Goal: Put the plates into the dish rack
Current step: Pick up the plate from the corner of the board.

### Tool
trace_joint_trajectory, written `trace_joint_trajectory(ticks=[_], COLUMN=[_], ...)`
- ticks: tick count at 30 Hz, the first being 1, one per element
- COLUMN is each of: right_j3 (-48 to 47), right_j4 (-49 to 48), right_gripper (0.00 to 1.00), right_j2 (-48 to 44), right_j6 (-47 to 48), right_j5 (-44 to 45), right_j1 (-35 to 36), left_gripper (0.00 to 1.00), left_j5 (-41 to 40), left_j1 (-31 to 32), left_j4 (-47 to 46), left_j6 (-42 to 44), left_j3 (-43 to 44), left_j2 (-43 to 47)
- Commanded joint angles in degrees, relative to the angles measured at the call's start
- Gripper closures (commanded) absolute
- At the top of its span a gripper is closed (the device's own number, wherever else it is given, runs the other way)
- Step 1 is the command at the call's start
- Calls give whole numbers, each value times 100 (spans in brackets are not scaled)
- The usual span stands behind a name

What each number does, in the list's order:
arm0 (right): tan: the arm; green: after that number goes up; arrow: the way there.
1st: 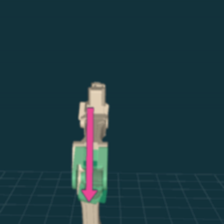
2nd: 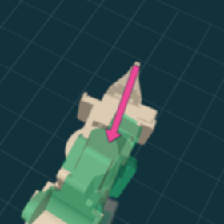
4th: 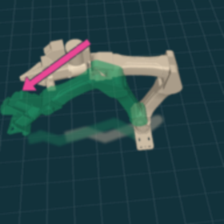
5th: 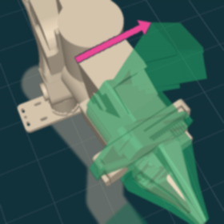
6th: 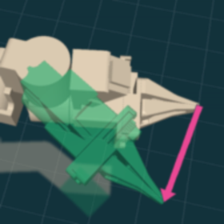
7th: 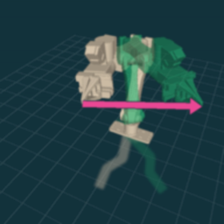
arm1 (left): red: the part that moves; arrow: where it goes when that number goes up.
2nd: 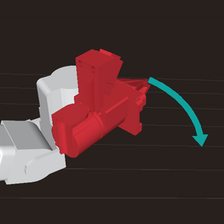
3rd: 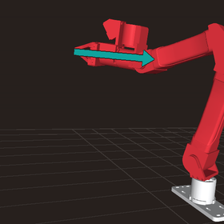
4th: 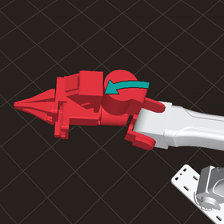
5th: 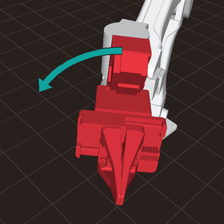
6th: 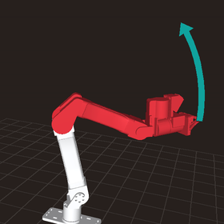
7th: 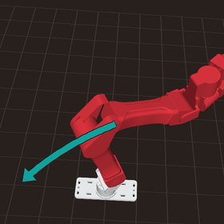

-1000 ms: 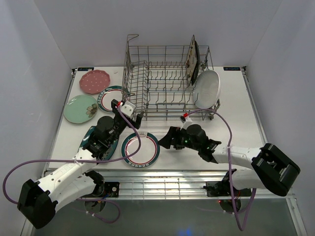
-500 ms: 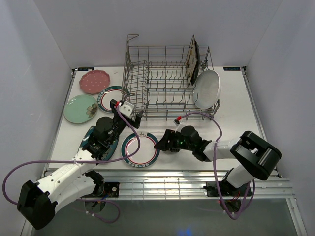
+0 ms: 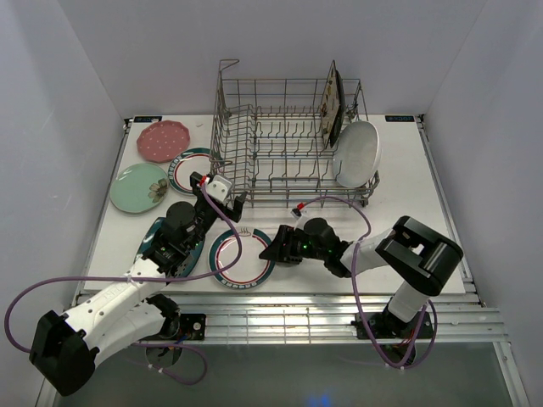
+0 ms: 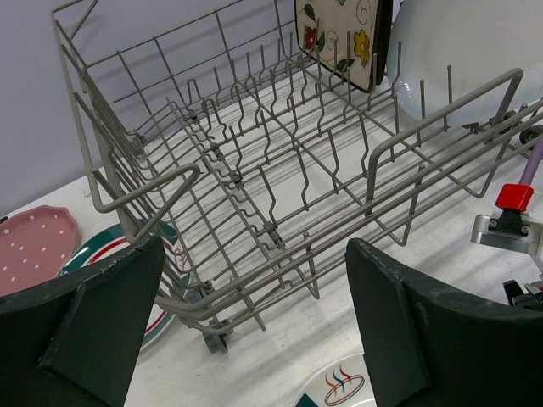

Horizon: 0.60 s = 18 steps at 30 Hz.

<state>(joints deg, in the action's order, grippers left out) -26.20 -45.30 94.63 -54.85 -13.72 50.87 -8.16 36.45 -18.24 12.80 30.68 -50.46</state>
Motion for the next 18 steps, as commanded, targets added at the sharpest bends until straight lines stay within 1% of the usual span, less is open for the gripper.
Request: trace_joint_trajectory(ticks=[1,2,3,11,15,17,18], right_j3=[-202,-210,-219,-193,-184,-184,-184], right_j4=[-488,-497,-515,-594,-585,-577,-577], right_gripper=[31,32,36,42,51,59,60], right_j2=[117,161,187,275,284,293,302], right_j6=[-96,-122,-131,-158,-157,-149,-149], right_j5=[18,18,27,159,202,203,211], right_j1=[98,107,107,160,160,160,160], left_gripper=[2,2,2,2,2,2,2], left_j5=[-10,-10,-10,17,25,34,34], left_j1=[-50,-41,-50,-50,-50,-50,-50], left_j4=[-57,-57,-66,-66,-57,-48,-57], left_j6=[-32,-32,-32,-58,-58,-58,-58], left_j3=[-35,-35,-35,-35,-35,-44,-35], left_j2=[115,124,124,133,124,133,133])
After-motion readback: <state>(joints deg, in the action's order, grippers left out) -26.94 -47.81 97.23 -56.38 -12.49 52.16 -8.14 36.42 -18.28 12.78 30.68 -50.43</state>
